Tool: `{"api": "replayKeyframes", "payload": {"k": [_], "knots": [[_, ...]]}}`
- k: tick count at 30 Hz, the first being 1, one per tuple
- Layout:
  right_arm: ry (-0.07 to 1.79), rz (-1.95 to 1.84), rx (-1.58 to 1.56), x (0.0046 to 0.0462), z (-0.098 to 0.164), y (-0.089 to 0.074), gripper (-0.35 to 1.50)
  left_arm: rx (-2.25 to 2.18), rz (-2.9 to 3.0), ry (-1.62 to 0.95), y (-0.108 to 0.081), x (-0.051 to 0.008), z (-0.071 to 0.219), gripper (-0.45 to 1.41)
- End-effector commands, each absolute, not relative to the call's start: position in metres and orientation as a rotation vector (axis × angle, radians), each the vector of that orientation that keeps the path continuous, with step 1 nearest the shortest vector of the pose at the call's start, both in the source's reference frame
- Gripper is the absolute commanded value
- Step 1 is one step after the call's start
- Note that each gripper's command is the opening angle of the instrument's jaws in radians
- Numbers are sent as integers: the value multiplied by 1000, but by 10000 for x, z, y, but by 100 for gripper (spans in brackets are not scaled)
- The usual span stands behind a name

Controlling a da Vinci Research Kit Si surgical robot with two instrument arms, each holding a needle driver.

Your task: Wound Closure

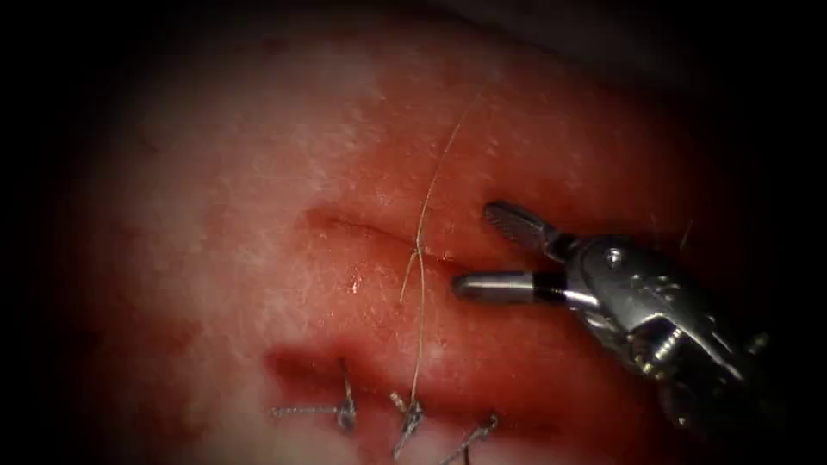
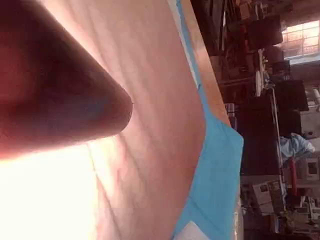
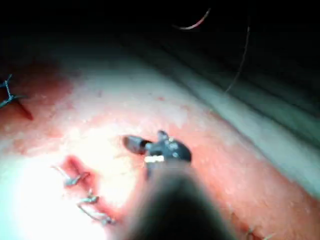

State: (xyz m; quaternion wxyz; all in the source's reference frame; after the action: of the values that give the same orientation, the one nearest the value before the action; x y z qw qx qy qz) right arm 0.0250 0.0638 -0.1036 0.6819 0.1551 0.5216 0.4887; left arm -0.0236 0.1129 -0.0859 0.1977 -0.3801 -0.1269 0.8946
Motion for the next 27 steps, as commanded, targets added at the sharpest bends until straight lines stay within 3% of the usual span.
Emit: {"api": "replayKeyframes", "payload": {"k": [1,10,27], "knots": [[1174,1126,353,262,-1014,650,136,-1072,2506,-339,1140,-235,-872,-35],[1180,1167,390,286,-980,667,145,-1070,2499,-336,1122,-227,-913,-35],[1186,1167,425,326,-960,671,143,-1129,2483,-331,1104,-225,-965,-35]]}}
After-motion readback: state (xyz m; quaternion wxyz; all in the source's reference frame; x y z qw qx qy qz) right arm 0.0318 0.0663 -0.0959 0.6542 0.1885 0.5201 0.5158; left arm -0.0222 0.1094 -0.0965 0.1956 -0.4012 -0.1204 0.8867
